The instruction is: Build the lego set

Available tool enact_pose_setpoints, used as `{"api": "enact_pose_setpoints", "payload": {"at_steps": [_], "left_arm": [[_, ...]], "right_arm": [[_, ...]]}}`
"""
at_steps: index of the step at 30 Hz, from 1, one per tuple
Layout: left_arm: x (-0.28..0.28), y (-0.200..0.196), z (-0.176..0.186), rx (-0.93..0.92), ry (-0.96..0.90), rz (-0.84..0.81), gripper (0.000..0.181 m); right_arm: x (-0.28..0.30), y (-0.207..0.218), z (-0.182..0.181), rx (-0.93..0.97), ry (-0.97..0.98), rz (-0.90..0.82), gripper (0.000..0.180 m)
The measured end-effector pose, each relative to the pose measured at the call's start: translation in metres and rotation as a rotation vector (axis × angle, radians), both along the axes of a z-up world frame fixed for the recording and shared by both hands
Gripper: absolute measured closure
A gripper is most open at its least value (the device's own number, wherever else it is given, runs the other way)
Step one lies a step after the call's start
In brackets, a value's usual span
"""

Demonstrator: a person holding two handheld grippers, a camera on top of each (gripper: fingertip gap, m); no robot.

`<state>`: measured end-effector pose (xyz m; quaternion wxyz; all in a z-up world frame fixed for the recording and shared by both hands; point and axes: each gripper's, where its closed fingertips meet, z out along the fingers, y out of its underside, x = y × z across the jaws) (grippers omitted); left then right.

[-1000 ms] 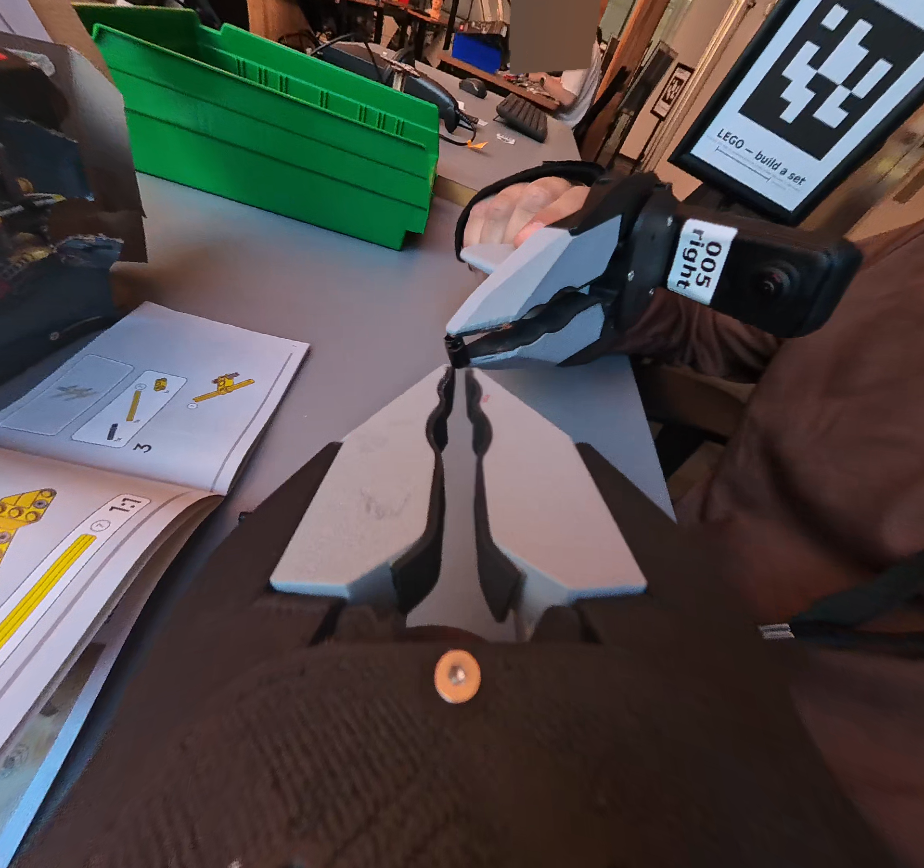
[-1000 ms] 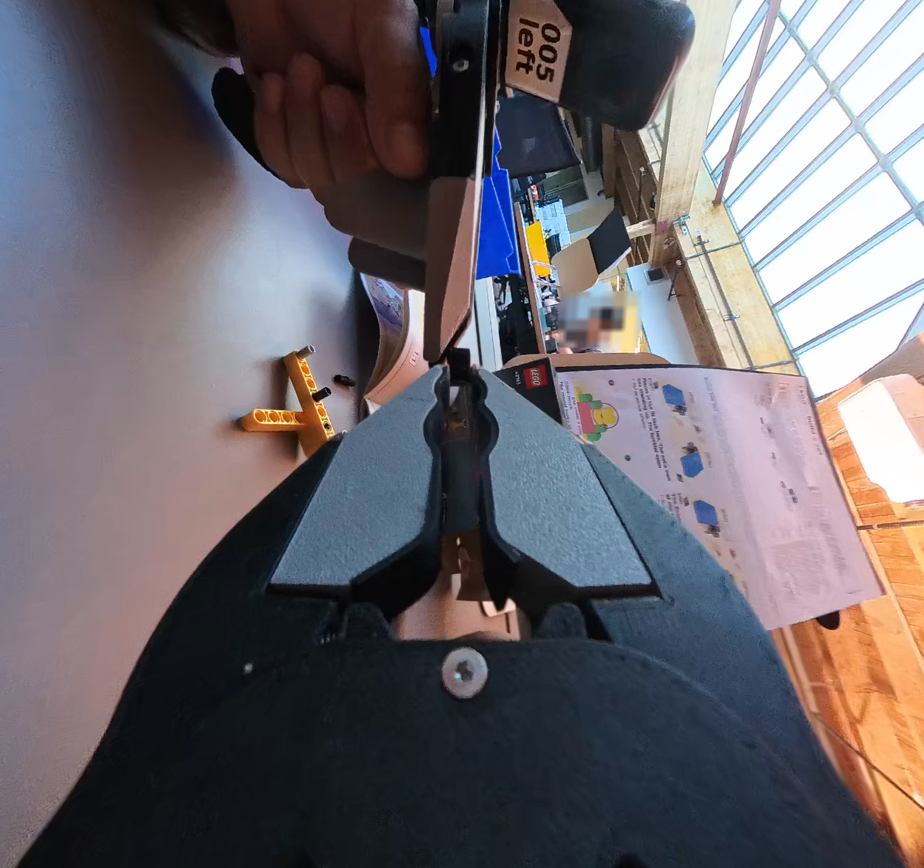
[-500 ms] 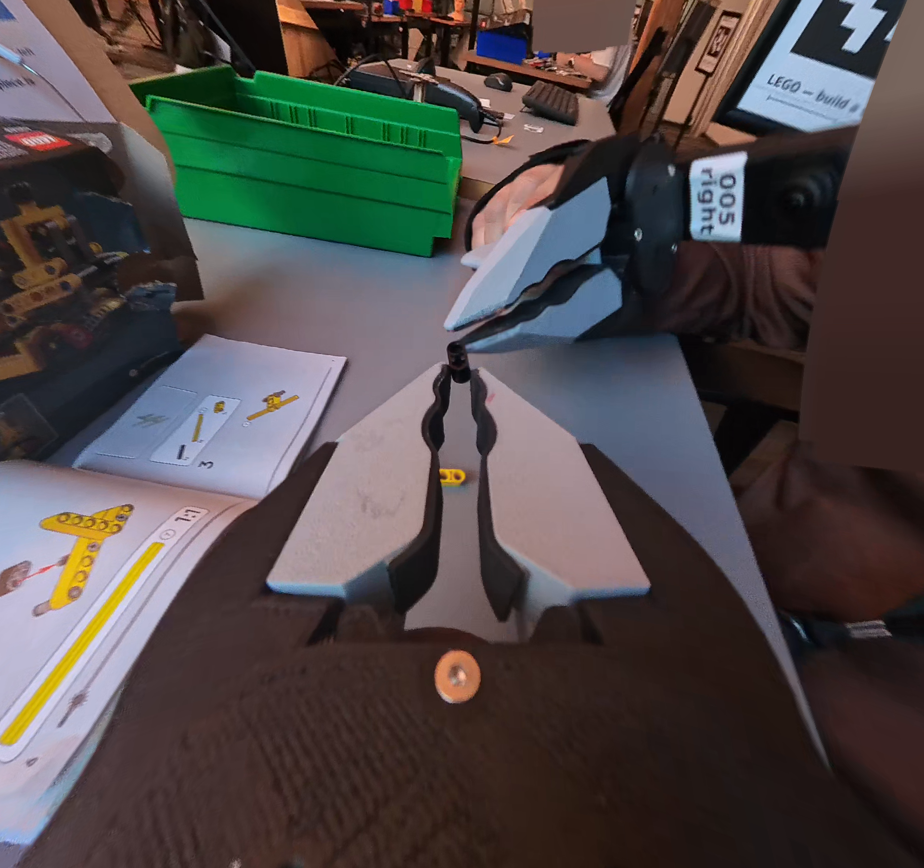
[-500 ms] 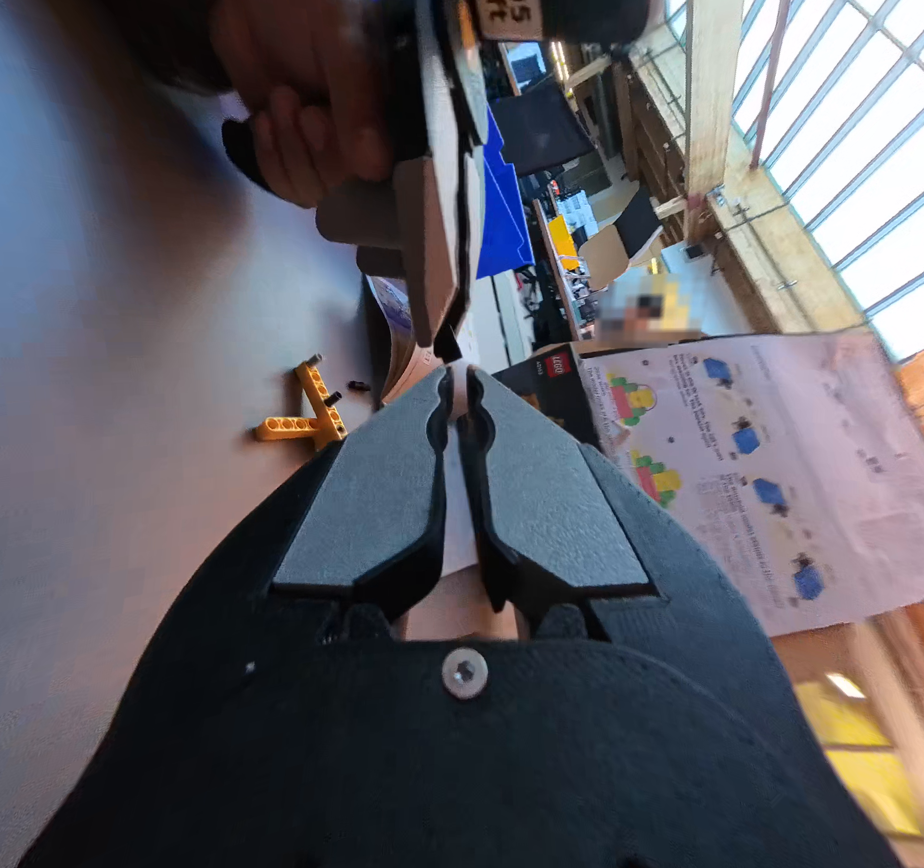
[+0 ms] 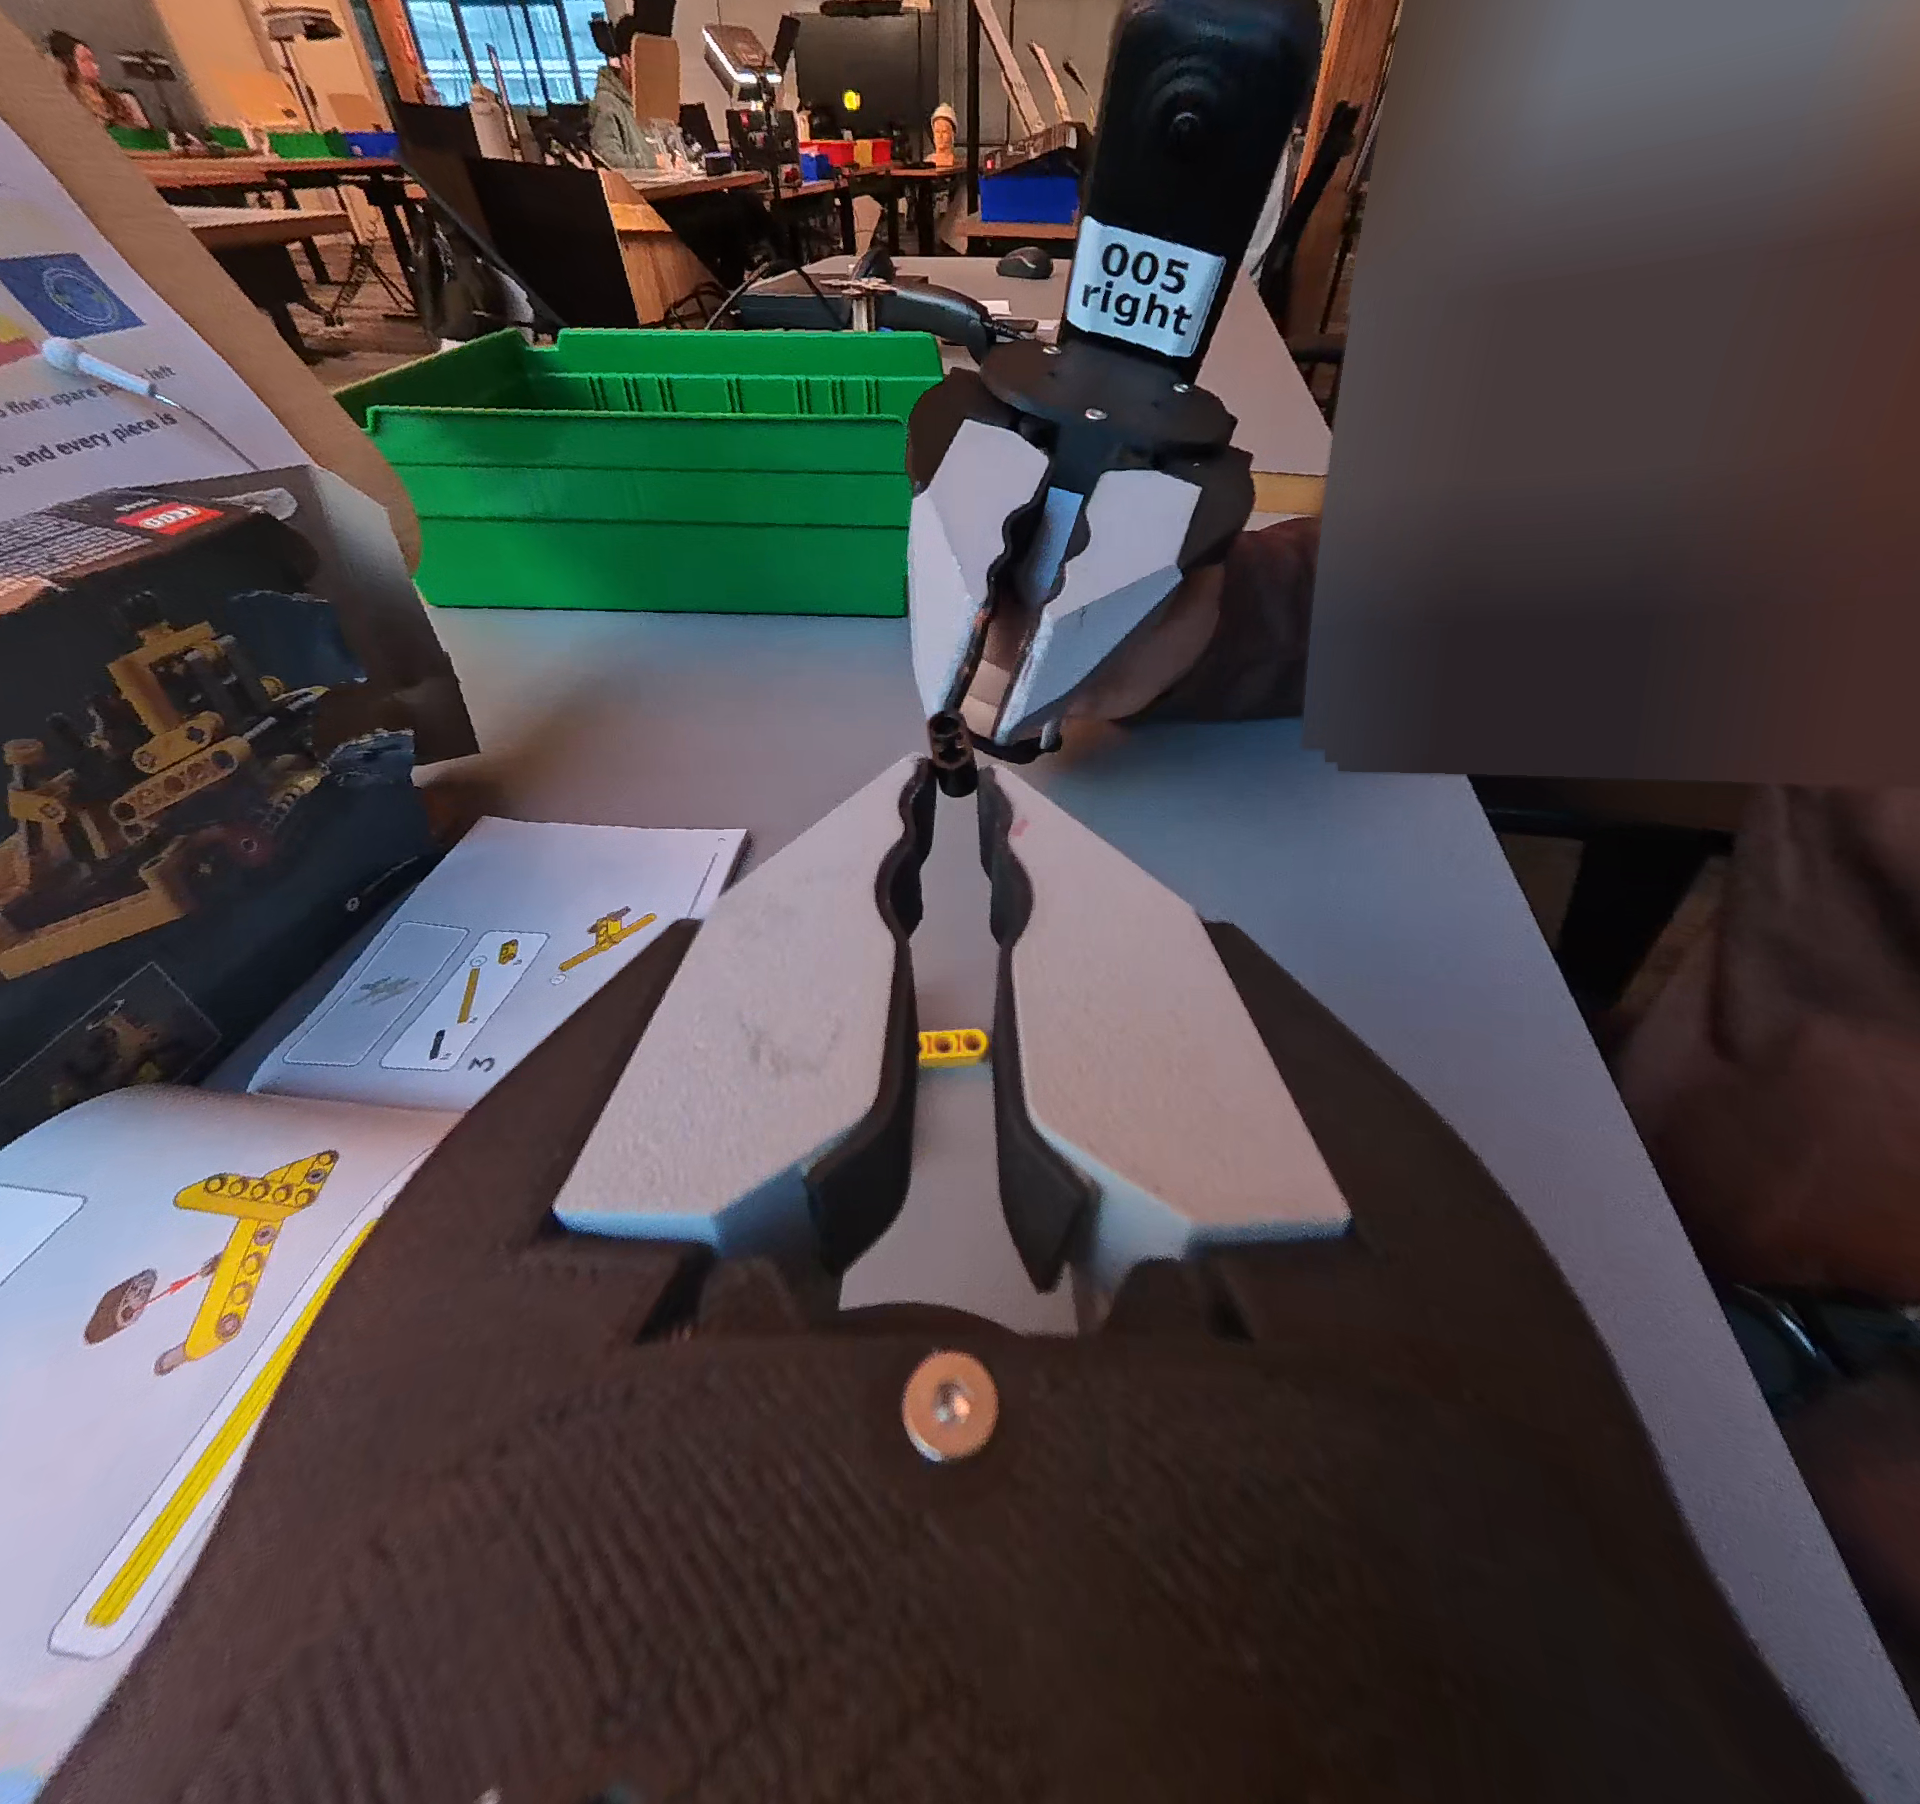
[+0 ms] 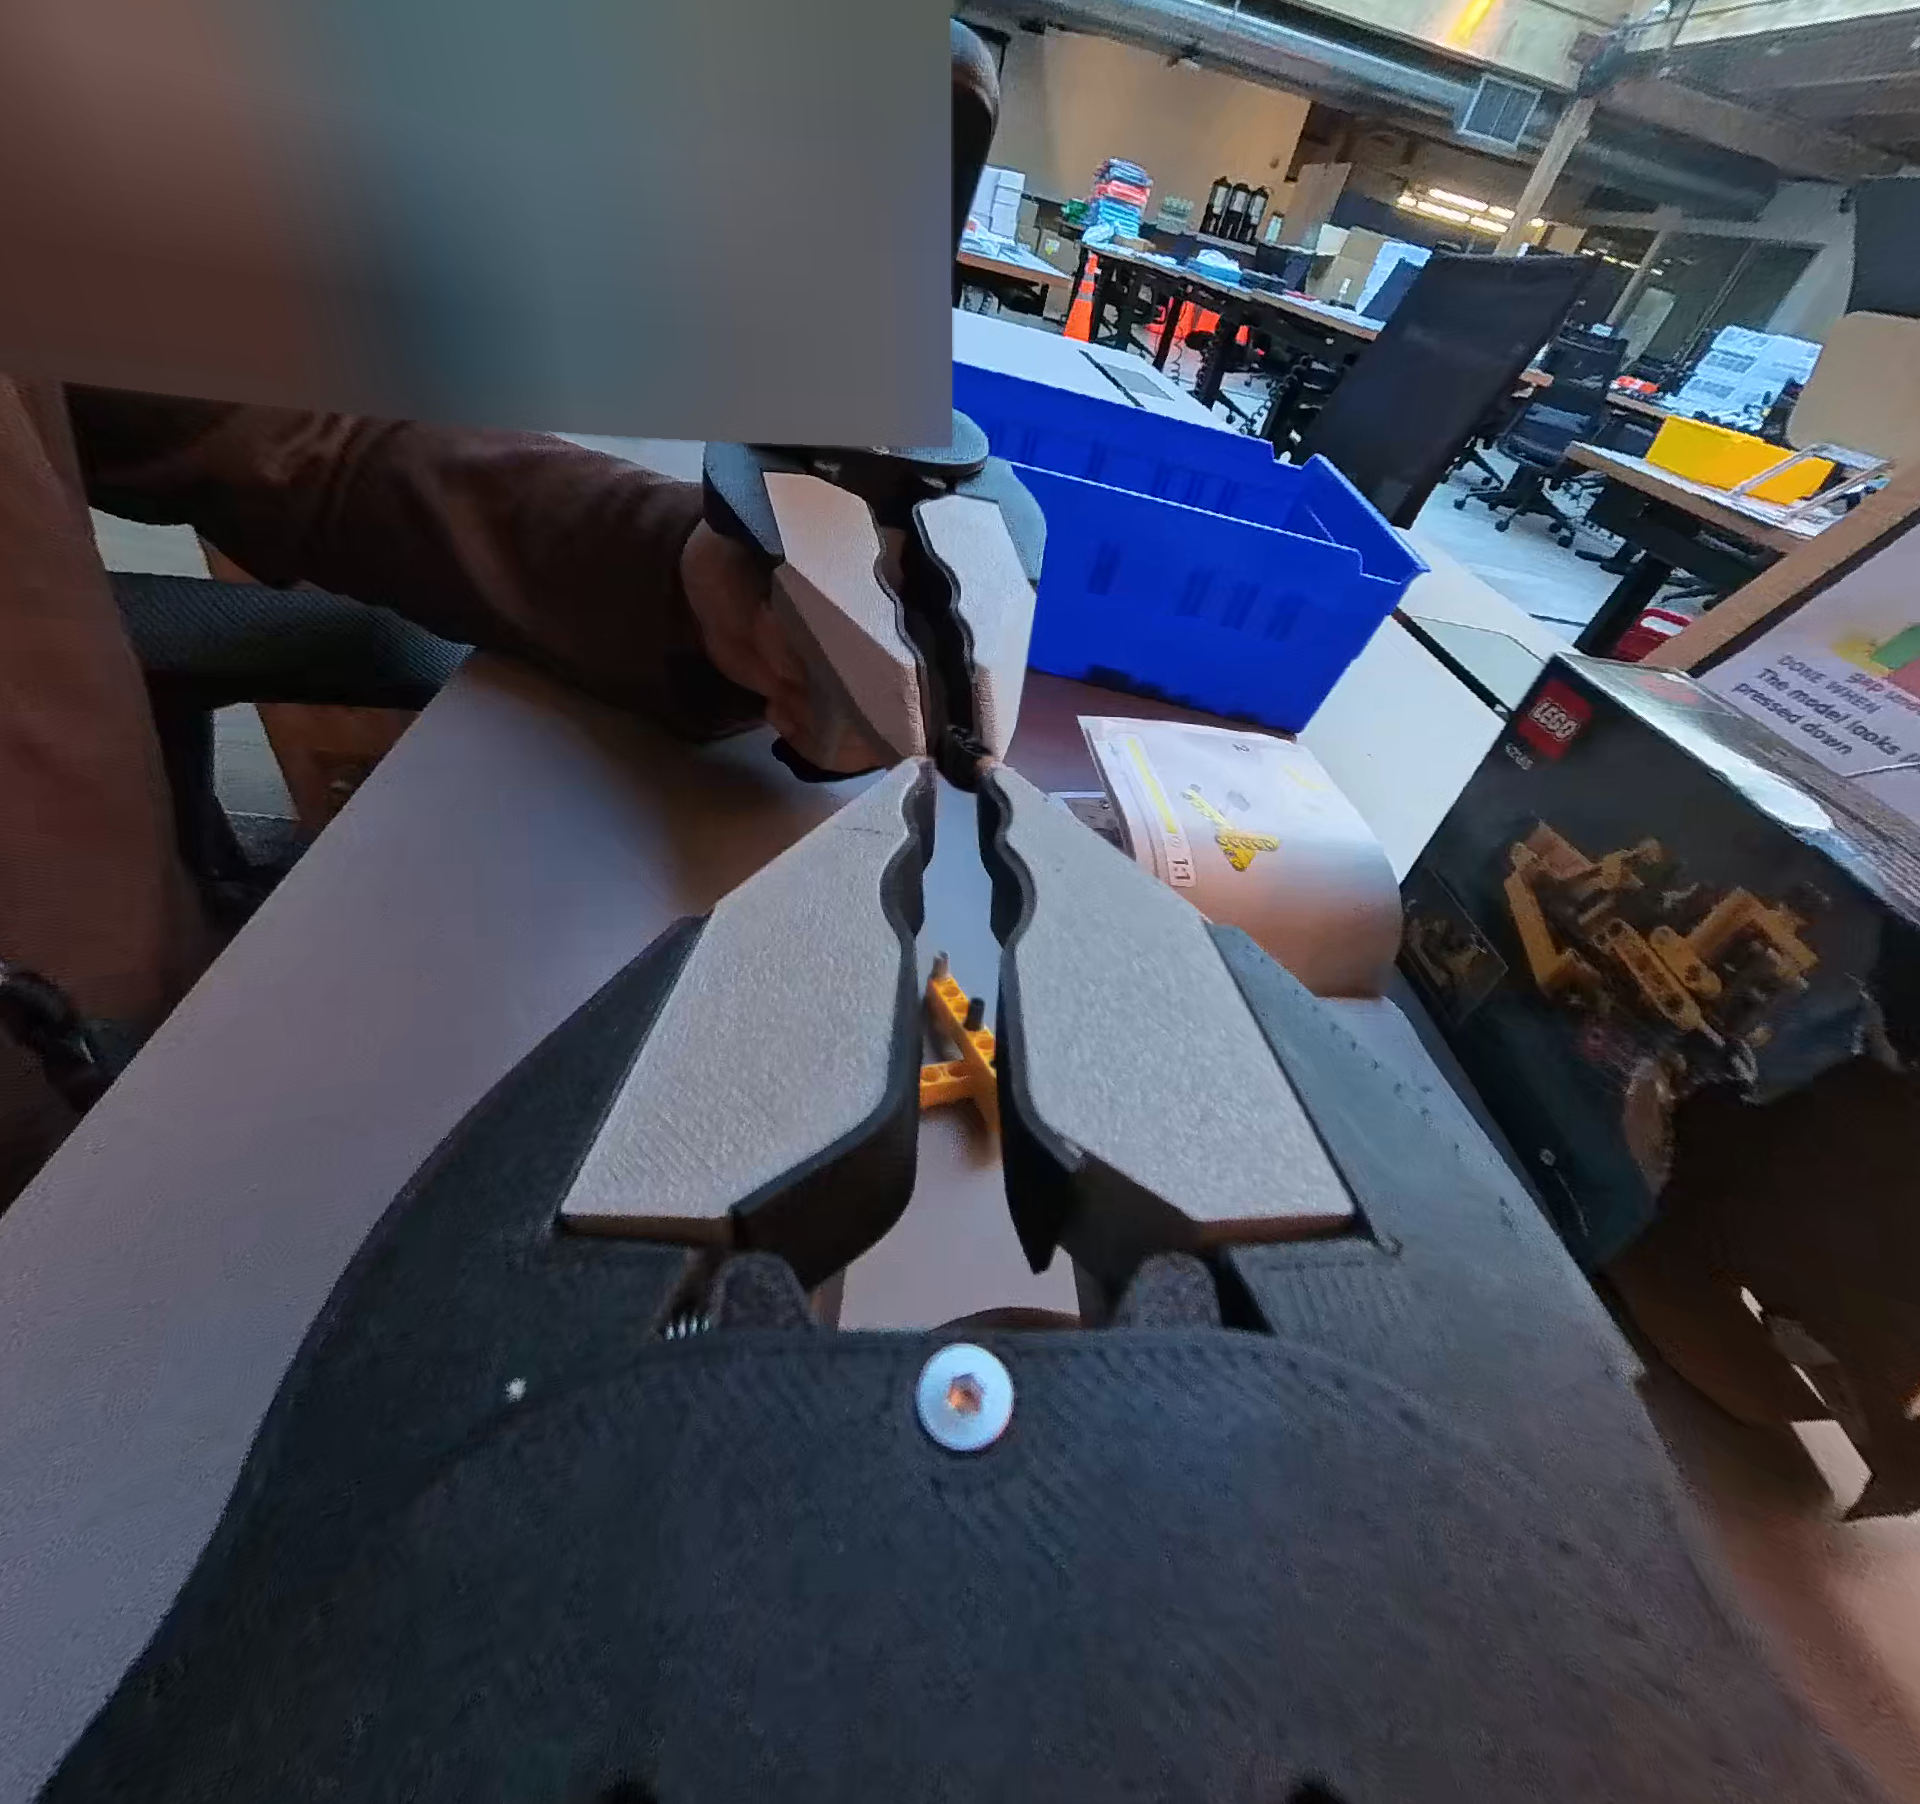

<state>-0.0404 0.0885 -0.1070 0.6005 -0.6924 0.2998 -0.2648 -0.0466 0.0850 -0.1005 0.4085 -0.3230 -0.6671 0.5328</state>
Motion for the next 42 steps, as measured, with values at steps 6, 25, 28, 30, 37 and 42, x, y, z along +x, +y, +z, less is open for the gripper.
{"api": "enact_pose_setpoints", "payload": {"at_steps": [6,25,28,30,37,42], "left_arm": [[0.005,-0.002,-0.001,0.03,0.031,-0.011,0.175],[0.008,0.007,-0.042,-0.061,0.241,0.042,0.176],[0.008,0.007,-0.043,-0.069,0.247,0.043,0.176],[0.007,0.006,-0.044,-0.075,0.252,0.042,0.176],[0.006,0.006,-0.045,-0.083,0.26,0.047,0.176],[0.005,0.007,-0.046,-0.086,0.264,0.055,0.176]], "right_arm": [[0.0,-0.002,-0.002,-0.013,-0.016,0.011,0.174],[-0.004,-0.006,-0.027,0.071,-0.142,0.008,0.177],[-0.004,-0.006,-0.029,0.078,-0.147,0.009,0.176],[-0.004,-0.006,-0.03,0.077,-0.148,0.014,0.176],[-0.005,-0.007,-0.031,0.084,-0.146,0.011,0.176],[-0.006,-0.006,-0.032,0.072,-0.15,0.006,0.176]]}}
